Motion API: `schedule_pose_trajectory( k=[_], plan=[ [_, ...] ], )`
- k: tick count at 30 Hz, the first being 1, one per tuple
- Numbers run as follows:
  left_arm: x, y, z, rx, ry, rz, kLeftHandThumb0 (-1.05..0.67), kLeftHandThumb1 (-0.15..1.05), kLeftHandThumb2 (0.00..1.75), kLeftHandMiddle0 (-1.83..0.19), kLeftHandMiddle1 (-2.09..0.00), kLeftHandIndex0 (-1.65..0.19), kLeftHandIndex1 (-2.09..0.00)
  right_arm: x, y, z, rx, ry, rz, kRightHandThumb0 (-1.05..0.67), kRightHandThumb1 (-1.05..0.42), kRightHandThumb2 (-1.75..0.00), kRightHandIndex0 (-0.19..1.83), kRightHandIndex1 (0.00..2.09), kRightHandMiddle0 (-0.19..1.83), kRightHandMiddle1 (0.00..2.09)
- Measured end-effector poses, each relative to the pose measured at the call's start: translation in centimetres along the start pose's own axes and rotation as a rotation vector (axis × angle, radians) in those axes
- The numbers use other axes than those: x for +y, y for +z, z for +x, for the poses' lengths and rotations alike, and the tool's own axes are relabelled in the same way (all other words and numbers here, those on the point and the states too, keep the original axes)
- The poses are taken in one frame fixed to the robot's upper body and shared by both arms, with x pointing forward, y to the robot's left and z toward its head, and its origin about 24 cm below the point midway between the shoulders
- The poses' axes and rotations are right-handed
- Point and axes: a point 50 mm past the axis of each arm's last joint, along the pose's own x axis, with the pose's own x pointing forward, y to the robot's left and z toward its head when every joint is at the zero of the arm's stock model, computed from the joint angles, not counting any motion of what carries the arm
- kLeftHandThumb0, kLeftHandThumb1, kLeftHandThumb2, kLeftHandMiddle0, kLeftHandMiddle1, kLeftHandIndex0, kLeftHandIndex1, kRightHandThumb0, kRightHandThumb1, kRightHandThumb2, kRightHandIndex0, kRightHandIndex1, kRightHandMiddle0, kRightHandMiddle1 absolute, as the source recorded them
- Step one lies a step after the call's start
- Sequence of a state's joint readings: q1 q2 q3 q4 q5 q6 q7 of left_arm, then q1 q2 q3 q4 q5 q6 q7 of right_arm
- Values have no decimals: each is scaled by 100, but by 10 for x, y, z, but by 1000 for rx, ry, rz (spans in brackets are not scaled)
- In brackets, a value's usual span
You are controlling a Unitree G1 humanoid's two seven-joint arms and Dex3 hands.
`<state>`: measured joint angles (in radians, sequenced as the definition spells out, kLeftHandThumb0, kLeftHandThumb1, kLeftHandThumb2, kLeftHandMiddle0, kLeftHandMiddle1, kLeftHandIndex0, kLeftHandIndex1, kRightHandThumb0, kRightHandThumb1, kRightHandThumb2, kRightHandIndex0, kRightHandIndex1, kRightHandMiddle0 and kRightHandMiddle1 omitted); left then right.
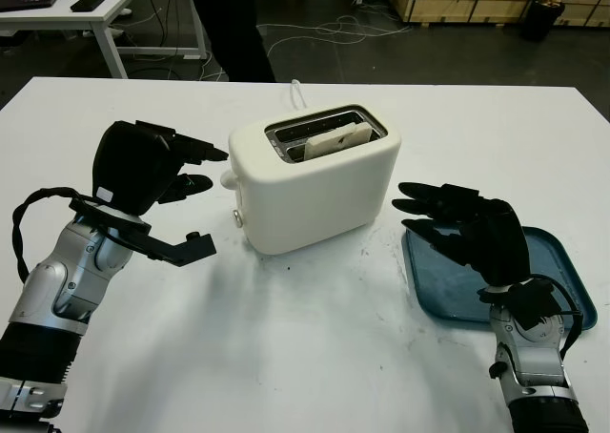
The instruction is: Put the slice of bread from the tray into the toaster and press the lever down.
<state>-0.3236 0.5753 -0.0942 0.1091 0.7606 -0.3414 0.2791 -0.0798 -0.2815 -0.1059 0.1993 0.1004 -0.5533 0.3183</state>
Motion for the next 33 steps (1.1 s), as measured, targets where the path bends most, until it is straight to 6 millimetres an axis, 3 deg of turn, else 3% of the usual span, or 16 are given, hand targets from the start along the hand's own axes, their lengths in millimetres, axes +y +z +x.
schedule_pose_trajectory(
  k=[10, 17, 33],
  plan=[
    [-16, 0, -3, 27, -50, -33, -32, 55, 0, -120, -78, -122, -2, 0, 1, -1, -2, 0, -1, -22, -88, 0, 103, 1, 95, 0],
    [-19, -1, -5, 22, -32, -42, -29, 53, 0, -120, -84, -126, -3, 0, 1, -1, -2, -1, 1, -22, -89, 0, 103, 1, 95, 0],
    [-21, -2, -4, -16, 4, -53, -14, 62, 2, -127, -86, -143, -10, 0, 1, -1, -2, -1, -1, -21, -89, 0, 104, 1, 95, 0]
  ],
)
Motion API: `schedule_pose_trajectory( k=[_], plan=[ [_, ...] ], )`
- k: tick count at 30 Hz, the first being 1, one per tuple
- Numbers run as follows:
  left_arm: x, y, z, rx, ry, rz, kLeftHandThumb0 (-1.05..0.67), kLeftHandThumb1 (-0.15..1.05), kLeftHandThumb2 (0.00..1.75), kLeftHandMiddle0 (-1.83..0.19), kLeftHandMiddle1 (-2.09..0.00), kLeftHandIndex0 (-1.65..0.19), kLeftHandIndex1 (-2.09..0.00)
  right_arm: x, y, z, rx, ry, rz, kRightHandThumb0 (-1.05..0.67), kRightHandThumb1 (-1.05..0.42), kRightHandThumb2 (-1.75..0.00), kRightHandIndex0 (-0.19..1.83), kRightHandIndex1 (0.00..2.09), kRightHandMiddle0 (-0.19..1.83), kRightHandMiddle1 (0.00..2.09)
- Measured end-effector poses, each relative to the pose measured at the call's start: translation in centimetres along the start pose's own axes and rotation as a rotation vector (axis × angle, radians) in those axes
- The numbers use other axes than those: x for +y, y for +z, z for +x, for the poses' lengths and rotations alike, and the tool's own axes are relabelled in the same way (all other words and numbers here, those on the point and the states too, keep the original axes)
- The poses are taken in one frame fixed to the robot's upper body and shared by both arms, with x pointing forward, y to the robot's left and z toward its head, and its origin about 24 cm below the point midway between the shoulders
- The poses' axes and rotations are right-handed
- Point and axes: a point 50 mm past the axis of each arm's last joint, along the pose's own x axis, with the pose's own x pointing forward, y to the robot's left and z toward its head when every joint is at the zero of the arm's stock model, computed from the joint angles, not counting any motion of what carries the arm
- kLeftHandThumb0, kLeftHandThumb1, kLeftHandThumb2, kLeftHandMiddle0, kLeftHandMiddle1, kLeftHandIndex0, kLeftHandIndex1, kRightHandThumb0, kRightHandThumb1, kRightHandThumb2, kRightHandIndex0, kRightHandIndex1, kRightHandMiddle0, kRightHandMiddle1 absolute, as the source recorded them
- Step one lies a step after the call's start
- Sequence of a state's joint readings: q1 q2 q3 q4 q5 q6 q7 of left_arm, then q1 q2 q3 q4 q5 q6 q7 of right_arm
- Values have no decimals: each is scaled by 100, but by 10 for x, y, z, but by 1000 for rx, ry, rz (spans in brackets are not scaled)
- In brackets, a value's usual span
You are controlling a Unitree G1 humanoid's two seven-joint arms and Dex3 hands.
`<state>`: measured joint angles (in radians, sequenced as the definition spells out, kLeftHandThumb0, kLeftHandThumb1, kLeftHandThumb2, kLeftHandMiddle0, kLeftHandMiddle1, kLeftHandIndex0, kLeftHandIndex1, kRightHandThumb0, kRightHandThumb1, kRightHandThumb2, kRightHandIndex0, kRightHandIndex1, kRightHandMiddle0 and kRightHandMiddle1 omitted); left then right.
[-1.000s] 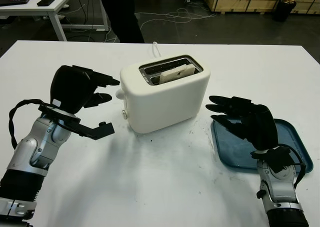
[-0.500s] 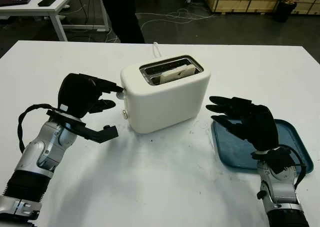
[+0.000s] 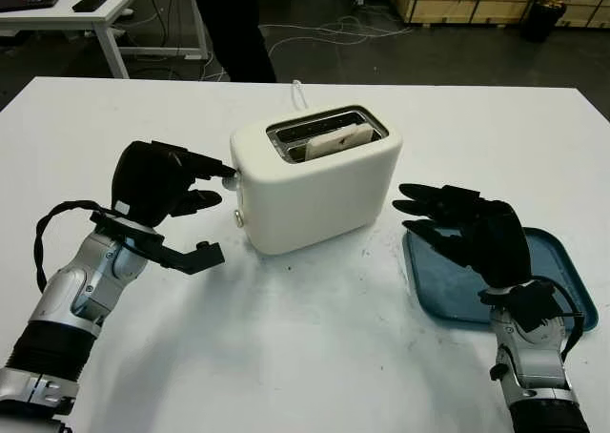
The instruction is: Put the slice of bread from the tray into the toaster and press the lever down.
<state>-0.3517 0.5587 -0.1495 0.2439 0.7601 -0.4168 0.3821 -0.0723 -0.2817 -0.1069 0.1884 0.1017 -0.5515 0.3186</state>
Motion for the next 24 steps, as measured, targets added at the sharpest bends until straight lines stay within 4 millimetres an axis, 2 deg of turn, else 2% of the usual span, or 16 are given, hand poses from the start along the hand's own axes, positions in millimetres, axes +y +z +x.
schedule_pose_trajectory(
  k=[8, 16, 24],
  plan=[
    [0, 1, 0, -6, 4, -2, -16, 60, 0, -126, -85, -144, -9, 0, 0, 0, 1, 2, -4, -23, -89, 0, 103, 1, 95, 0],
    [-1, 3, 1, -13, 4, -4, -22, 65, 2, -125, -82, -145, -9, 0, 0, 0, 2, 2, -5, -21, -88, 0, 104, 1, 95, 0],
    [0, 6, 2, -25, 7, -7, -21, 64, 1, -127, -81, -147, -9, 0, 0, 0, 3, 2, -7, -21, -89, 0, 103, 0, 95, 0]
  ],
)
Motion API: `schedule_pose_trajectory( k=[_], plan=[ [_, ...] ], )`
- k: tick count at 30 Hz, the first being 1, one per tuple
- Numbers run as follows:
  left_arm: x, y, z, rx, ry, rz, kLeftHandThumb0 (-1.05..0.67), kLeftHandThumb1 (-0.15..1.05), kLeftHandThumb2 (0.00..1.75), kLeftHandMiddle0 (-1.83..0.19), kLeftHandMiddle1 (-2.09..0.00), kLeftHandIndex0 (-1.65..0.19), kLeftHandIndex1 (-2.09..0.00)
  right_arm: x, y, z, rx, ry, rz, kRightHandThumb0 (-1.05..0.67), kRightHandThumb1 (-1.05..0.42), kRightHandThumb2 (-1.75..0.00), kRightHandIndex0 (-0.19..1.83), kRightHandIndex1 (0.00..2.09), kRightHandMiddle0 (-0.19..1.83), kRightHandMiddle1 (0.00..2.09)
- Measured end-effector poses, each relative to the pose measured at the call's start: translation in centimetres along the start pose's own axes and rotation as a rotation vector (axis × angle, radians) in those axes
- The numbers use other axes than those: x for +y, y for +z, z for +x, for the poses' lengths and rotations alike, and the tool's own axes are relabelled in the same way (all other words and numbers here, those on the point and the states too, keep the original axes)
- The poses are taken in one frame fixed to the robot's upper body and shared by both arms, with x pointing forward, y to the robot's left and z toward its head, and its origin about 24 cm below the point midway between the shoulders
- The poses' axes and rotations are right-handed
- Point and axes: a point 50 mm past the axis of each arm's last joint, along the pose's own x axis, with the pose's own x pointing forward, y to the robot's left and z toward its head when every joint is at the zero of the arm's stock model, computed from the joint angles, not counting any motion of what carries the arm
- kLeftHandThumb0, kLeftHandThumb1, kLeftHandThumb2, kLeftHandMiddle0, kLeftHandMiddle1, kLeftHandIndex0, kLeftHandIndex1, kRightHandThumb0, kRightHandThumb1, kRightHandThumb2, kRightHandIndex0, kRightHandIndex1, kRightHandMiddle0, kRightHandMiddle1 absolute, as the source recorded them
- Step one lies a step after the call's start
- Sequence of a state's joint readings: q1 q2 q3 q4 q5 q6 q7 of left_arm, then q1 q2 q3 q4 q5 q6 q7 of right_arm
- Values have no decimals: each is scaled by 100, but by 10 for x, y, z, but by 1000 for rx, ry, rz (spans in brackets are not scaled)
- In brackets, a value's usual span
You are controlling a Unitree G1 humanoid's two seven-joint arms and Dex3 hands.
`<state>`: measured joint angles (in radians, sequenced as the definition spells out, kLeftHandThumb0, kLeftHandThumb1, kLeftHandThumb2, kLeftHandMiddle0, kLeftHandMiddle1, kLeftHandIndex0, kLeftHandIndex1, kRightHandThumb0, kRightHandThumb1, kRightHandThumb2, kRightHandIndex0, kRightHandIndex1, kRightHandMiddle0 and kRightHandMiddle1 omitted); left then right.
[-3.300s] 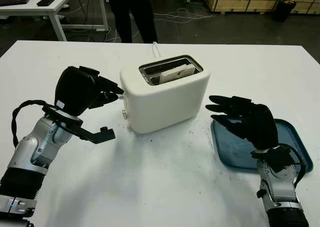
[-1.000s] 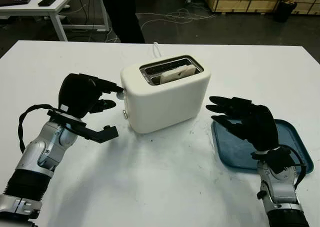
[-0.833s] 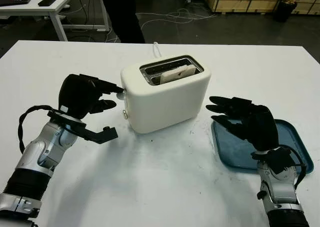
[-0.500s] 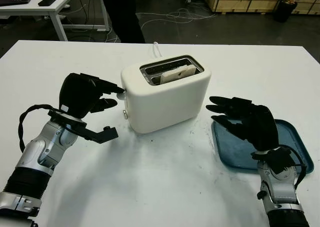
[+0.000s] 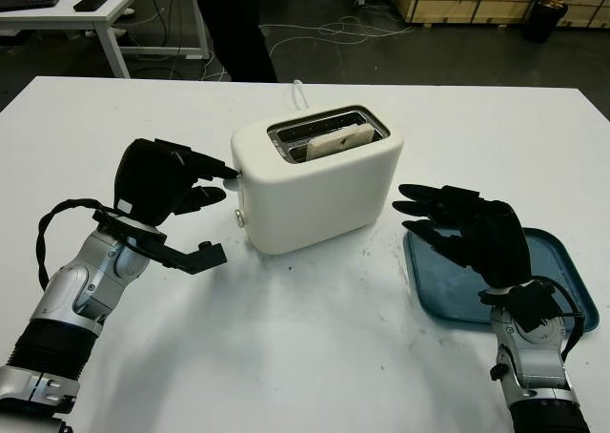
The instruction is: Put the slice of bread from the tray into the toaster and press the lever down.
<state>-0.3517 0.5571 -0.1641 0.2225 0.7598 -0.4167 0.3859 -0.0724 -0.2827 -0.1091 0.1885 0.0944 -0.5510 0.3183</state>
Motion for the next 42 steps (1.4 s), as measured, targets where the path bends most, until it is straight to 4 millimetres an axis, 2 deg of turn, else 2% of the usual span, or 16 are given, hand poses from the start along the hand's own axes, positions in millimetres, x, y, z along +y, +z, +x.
schedule_pose_trajectory(
  k=[13, 18, 28, 37, 42],
  plan=[
    [1, 2, 1, -6, -4, -2, -19, 64, 1, -128, -80, -146, -7, -1, -1, 0, 8, -3, 1, -21, -88, 0, 103, 0, 95, 0],
    [1, 6, 2, -15, 11, -8, -16, 61, 0, -130, -83, -147, -7, -1, -1, 0, 8, -4, 1, -21, -88, 0, 104, 1, 95, 0],
    [-1, 4, 2, 0, 9, -11, -8, 63, 1, -128, -84, -147, -6, -1, -1, 0, 14, -3, 0, -20, -89, 0, 104, 0, 95, 0],
    [-13, 1, -1, 42, -25, -28, -8, 65, 1, -126, -82, -144, -4, -2, -1, -1, 15, -9, -2, -21, -90, 0, 105, 1, 95, 0],
    [-28, -3, -3, 91, -77, -50, -9, 69, 2, -124, -81, -142, -3, -4, 0, -3, 12, -15, -7, -24, -90, 0, 105, 1, 95, 0]
  ],
)
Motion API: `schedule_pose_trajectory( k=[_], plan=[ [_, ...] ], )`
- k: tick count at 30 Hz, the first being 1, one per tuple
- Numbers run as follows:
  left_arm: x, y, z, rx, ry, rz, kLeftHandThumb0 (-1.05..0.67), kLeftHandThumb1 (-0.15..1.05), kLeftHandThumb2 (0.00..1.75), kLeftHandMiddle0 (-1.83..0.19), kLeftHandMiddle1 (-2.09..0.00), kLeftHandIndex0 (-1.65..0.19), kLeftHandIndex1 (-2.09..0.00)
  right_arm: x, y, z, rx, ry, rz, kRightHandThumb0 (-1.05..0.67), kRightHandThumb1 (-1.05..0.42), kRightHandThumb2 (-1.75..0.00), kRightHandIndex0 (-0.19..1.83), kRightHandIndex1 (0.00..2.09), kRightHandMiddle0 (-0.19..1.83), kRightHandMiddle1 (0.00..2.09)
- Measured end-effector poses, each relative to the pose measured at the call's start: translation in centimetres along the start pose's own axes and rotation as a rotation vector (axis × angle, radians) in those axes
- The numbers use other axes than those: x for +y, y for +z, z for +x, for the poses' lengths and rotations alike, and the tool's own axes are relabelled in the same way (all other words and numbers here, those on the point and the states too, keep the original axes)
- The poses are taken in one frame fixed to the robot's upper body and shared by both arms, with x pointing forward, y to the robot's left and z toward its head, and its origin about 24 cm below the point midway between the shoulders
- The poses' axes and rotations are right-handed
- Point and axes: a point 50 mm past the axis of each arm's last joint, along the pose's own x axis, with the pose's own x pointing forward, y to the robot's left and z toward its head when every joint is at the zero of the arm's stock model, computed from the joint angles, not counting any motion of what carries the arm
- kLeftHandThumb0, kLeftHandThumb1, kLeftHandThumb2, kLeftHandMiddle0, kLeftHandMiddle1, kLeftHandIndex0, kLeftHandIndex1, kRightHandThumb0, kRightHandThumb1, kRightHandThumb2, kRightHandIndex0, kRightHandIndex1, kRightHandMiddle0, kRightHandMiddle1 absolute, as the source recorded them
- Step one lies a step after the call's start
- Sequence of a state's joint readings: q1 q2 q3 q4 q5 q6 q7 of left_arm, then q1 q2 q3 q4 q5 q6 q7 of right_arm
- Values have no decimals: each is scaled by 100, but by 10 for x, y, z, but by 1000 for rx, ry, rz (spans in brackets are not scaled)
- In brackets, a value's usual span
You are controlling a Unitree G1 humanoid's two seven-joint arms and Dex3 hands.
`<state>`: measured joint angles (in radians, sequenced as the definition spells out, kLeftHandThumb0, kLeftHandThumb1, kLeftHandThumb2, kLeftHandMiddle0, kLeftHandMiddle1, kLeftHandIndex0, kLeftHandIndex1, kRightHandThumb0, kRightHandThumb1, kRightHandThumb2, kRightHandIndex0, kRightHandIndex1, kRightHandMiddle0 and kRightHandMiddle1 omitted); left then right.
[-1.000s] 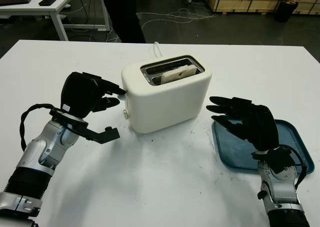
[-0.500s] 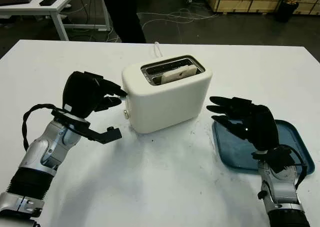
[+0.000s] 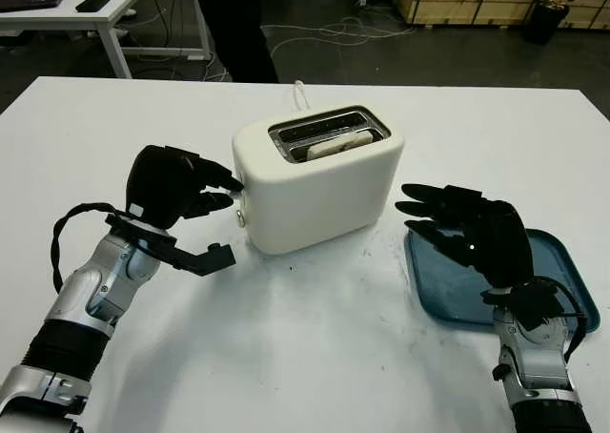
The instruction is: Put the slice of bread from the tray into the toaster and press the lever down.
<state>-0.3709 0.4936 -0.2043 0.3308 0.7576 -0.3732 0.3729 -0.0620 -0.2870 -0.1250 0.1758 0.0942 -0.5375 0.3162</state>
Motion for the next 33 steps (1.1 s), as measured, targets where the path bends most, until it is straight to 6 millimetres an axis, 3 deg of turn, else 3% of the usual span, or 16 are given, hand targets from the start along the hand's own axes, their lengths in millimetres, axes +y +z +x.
schedule_pose_trajectory(
  k=[12, 18, 33],
  plan=[
    [-20, -3, 3, 59, -68, -26, -12, 71, 0, -118, -82, -140, -1, -1, 1, -7, 7, 12, -1, -24, -90, 0, 105, 1, 95, 0],
    [-24, 2, 4, 46, -85, -23, -17, 73, 0, -112, -72, -137, 0, 0, 3, -7, -3, 15, -4, -23, -90, 0, 104, 0, 95, 0],
    [2, 12, 16, -36, -287, 74, -20, 72, 1, -121, -76, -137, -1, 3, 3, -13, 6, 12, -4, -23, -90, 0, 105, 0, 95, 0]
  ],
)
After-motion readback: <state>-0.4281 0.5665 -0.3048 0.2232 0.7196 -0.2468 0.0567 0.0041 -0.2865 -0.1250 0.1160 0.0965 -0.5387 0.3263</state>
